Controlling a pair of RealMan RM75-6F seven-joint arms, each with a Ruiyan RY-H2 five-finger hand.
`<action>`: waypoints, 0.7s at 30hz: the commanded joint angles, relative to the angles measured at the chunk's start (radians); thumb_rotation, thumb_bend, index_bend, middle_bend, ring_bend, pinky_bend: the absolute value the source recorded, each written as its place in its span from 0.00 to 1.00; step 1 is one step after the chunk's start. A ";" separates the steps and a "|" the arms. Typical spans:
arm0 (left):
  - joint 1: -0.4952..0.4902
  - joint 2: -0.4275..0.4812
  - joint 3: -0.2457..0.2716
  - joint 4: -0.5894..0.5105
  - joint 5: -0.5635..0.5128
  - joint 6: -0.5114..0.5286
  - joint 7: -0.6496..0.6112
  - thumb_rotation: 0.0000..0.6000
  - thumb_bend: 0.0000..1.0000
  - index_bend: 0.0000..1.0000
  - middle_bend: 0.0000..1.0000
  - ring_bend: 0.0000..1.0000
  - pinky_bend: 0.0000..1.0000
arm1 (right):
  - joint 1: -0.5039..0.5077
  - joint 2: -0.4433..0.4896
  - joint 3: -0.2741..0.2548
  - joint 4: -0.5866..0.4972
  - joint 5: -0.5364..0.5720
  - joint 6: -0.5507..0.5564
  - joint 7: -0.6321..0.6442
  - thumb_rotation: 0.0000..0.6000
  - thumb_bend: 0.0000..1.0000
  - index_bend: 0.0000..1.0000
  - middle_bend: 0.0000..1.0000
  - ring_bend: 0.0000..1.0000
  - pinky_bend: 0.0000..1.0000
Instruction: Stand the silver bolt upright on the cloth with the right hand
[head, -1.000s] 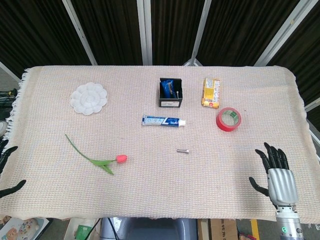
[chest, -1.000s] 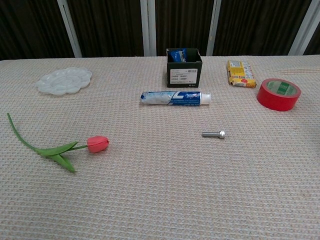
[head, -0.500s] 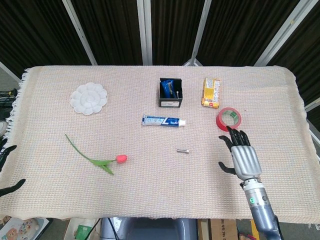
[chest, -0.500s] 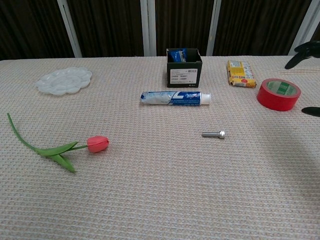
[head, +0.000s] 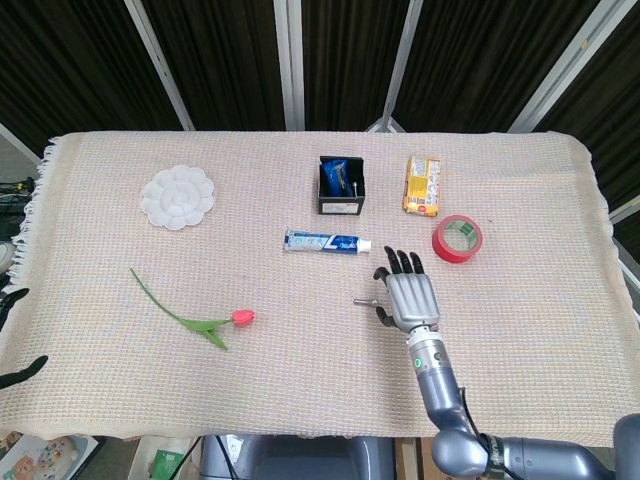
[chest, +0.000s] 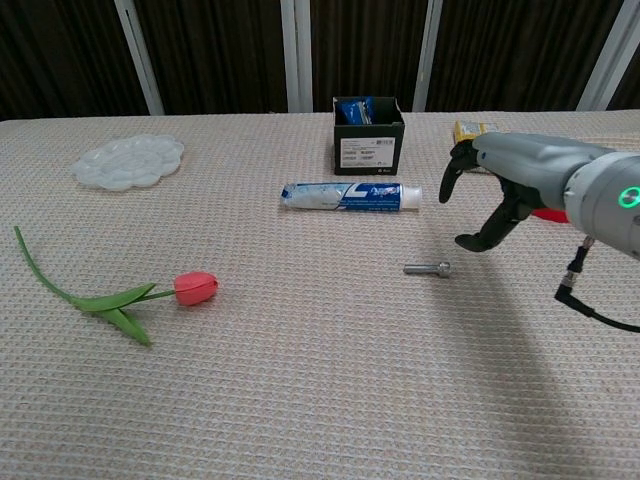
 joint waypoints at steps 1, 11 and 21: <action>0.000 0.001 -0.001 0.001 0.000 0.000 -0.003 1.00 0.25 0.15 0.00 0.00 0.00 | 0.041 -0.047 0.017 0.040 0.039 0.025 -0.033 1.00 0.35 0.39 0.01 0.04 0.00; 0.002 0.005 -0.004 0.005 -0.005 0.005 -0.019 1.00 0.25 0.15 0.00 0.00 0.00 | 0.084 -0.119 0.007 0.119 0.108 0.044 -0.026 1.00 0.36 0.41 0.01 0.04 0.00; 0.001 0.004 -0.004 0.002 -0.008 0.002 -0.013 1.00 0.25 0.15 0.00 0.00 0.00 | 0.100 -0.141 -0.006 0.152 0.131 0.035 0.001 1.00 0.36 0.42 0.01 0.04 0.00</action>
